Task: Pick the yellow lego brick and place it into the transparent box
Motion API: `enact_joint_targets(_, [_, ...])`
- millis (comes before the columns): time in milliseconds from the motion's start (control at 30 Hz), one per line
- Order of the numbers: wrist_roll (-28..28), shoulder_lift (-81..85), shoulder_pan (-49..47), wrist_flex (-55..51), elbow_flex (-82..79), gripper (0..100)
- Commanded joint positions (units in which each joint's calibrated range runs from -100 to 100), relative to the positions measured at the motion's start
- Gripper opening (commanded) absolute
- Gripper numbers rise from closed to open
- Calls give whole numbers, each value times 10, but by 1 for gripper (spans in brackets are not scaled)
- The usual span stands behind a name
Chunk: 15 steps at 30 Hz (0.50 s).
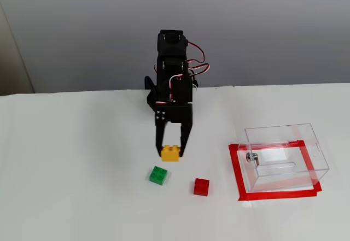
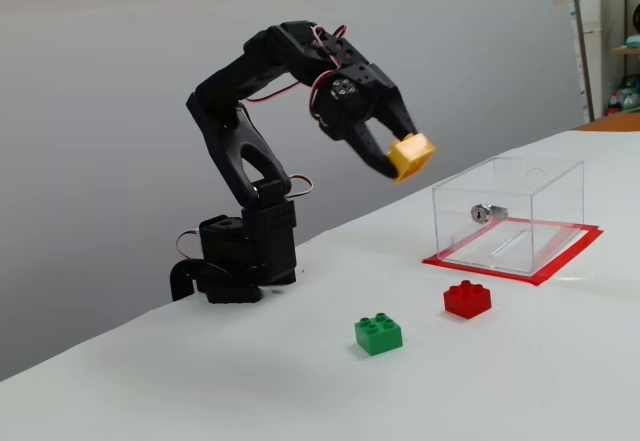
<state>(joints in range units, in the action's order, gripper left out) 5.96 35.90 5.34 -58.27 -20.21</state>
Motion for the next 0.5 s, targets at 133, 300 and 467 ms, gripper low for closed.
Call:
enact_joint_targets(133, [-5, 18, -267, 3, 21, 3])
enact_joint_targets(300, [-5, -17, -392, 5, 31, 3])
enact_joint_targets(467, [-5, -66, -475, 6, 74, 3])
